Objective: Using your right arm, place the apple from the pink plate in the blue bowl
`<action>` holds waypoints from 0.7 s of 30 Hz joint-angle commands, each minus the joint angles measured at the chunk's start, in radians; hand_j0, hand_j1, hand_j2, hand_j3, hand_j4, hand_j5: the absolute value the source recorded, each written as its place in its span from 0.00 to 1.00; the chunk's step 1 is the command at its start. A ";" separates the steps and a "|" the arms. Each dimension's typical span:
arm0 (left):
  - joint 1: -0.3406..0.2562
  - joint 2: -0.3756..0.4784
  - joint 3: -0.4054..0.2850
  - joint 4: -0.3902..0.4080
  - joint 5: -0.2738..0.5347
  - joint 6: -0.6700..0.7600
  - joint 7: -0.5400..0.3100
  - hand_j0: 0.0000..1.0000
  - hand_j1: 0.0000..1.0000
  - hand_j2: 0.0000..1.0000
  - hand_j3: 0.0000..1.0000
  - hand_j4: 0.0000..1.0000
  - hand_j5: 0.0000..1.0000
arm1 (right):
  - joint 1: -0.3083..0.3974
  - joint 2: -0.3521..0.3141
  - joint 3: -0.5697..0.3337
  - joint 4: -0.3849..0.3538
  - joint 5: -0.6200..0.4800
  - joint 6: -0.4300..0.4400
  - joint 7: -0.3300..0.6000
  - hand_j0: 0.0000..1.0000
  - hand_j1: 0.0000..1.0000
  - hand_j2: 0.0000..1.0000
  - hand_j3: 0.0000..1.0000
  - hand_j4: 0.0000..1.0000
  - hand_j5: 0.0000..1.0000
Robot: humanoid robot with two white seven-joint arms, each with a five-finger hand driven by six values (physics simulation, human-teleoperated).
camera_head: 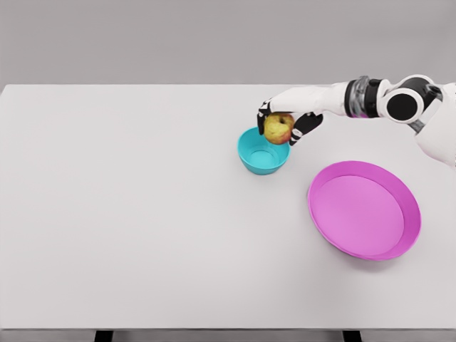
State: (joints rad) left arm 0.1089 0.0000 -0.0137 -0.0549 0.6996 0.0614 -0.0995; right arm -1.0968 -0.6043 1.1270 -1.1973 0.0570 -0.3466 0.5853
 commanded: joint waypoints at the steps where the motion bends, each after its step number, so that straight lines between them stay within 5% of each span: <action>1: 0.000 0.000 0.000 0.000 0.000 0.000 0.000 1.00 1.00 1.00 1.00 1.00 1.00 | 0.000 0.020 -0.001 0.027 0.001 0.000 0.001 0.38 0.38 0.38 0.38 0.38 0.38; 3: 0.000 0.000 0.000 0.001 0.000 0.000 0.000 1.00 1.00 1.00 1.00 1.00 1.00 | 0.005 0.021 -0.001 0.021 0.009 0.000 -0.001 0.47 0.47 0.47 0.47 0.47 0.47; 5: 0.000 0.000 0.000 0.000 0.000 0.000 0.000 1.00 1.00 1.00 1.00 1.00 1.00 | 0.003 0.021 -0.001 0.010 0.010 0.015 -0.002 0.74 0.74 0.74 0.74 0.74 0.74; 9: 0.000 0.000 0.000 0.001 0.000 0.000 0.000 1.00 1.00 1.00 1.00 1.00 1.00 | 0.005 0.020 -0.003 -0.015 0.024 0.041 -0.004 0.94 0.94 0.94 0.94 0.94 0.94; 16: 0.000 0.000 0.000 0.000 0.000 0.000 0.000 1.00 1.00 1.00 1.00 1.00 1.00 | 0.011 0.004 -0.007 -0.054 0.024 0.046 -0.002 1.00 1.00 1.00 1.00 1.00 1.00; 21: 0.000 0.000 0.000 0.000 0.000 0.000 0.000 1.00 1.00 1.00 1.00 1.00 1.00 | 0.014 -0.133 -0.044 -0.274 0.017 0.109 0.001 1.00 1.00 1.00 1.00 1.00 1.00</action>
State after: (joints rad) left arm 0.1089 0.0000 -0.0137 -0.0545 0.6994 0.0613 -0.0993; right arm -1.0830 -0.6859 1.0987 -1.3879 0.0806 -0.2605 0.5849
